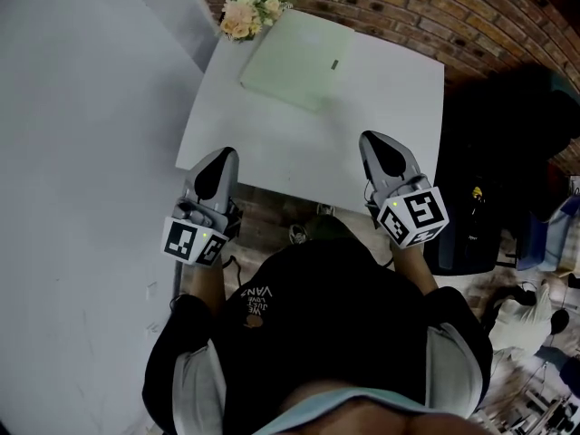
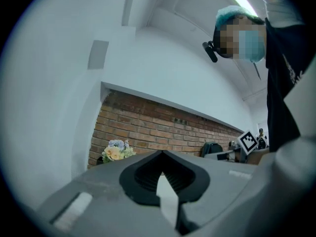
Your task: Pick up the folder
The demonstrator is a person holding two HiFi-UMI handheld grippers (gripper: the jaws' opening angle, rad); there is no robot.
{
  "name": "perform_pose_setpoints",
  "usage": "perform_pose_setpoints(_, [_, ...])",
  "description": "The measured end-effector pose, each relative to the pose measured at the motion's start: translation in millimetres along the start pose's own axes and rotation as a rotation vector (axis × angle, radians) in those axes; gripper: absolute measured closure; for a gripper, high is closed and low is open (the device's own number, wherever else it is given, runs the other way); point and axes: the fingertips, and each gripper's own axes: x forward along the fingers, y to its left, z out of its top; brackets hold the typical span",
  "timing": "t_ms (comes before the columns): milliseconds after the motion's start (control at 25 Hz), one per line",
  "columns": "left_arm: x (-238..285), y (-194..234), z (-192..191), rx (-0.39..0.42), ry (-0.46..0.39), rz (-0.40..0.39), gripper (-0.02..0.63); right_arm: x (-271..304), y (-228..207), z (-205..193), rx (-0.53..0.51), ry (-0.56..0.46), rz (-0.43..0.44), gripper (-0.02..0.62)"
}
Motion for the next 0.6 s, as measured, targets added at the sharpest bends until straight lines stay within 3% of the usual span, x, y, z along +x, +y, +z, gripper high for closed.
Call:
perform_pose_setpoints(200, [31.7, 8.8, -5.1, 0.006, 0.027, -0.009, 0.607, 21.8, -27.3, 4.3, 0.018, 0.005, -0.005, 0.597])
perform_pose_setpoints(600, [80.5, 35.2, -24.5, 0.014, 0.118, 0.067, 0.606, 59.7, -72.4, -5.0, 0.066, 0.063, 0.055, 0.597])
